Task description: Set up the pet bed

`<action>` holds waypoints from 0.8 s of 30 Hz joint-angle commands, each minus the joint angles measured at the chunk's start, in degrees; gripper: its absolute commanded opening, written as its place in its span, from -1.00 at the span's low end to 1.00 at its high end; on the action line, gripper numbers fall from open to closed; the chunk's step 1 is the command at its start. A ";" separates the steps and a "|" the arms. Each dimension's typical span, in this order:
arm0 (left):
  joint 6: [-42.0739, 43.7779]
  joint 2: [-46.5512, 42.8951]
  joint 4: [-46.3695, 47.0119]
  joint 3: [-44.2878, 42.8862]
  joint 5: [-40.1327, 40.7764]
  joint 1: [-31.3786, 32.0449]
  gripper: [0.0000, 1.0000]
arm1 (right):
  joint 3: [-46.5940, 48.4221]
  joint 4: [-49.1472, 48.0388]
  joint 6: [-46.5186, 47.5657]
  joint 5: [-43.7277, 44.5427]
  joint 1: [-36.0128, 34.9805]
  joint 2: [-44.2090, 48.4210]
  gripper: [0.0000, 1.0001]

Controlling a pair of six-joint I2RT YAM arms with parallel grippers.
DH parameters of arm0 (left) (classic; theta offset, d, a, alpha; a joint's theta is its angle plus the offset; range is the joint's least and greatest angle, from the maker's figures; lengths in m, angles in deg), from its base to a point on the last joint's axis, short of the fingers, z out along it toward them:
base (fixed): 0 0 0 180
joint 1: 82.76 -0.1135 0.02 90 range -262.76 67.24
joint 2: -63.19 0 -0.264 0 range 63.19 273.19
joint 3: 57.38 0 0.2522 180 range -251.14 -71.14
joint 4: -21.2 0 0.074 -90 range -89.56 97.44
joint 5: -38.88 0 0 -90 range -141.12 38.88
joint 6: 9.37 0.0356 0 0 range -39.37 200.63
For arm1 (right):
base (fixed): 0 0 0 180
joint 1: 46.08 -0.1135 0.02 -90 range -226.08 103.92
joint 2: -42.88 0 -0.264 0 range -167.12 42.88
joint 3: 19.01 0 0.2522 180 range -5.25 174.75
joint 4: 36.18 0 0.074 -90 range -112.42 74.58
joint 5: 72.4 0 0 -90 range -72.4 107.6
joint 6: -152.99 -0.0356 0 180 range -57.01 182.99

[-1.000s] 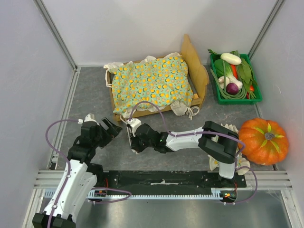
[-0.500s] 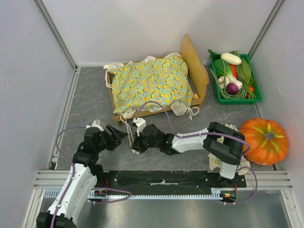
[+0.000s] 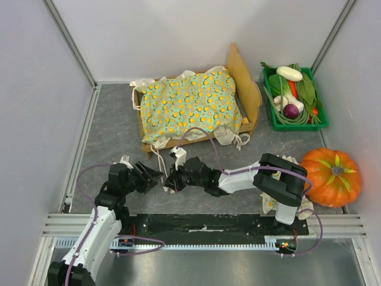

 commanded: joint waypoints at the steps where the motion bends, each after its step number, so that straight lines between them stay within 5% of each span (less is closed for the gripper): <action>1: -2.18 1.36 4.39 0.15 -2.46 0.68 0.31 | -1.30 -5.18 -2.33 -2.75 -0.01 0.76 -1.00; 12: -3.15 3.39 6.16 1.29 -2.81 3.05 0.10 | -3.58 -10.98 -4.09 -1.34 0.78 0.67 -1.00; 24: -4.91 5.59 9.76 1.29 -1.93 5.69 -0.44 | -3.15 -10.63 -4.00 -0.82 0.96 -0.56 -1.00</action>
